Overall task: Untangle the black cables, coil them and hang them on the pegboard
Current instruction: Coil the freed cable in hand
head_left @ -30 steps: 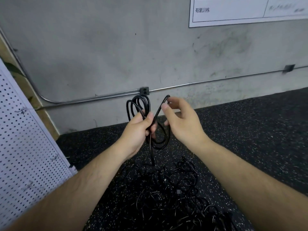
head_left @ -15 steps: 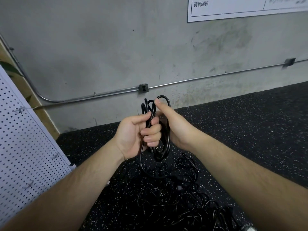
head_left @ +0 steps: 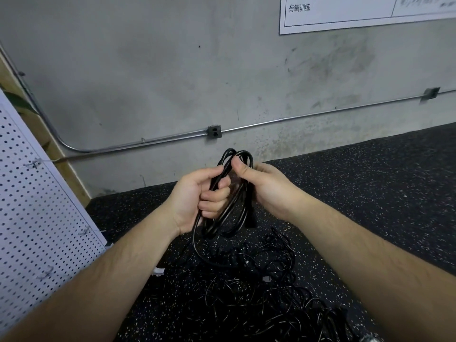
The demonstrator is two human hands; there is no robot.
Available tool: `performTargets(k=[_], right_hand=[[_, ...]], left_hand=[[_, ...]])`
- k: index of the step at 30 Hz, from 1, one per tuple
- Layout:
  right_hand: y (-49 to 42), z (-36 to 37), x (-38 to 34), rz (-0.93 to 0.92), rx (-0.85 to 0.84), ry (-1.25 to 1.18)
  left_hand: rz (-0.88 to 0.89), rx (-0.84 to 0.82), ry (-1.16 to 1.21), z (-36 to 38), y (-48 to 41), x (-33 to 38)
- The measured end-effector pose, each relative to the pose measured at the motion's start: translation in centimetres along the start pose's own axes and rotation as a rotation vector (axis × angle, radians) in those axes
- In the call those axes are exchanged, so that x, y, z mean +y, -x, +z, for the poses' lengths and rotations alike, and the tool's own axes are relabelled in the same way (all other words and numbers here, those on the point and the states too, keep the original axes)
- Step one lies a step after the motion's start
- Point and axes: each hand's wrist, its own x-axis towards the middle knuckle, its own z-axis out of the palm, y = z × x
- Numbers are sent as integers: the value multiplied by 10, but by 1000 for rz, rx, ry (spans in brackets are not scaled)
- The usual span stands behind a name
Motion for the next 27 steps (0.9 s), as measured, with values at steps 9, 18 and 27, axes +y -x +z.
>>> performTargets(k=[9, 18, 27], right_hand=[[-6, 11, -1, -31, 210, -138], [-18, 18, -6, -101, 552, 220], [-20, -8, 17, 80, 176, 287]], left_hand=[[396, 623, -1022, -1, -11, -10], [331, 527, -799, 14, -20, -13], [388, 568, -683, 11, -18, -9]])
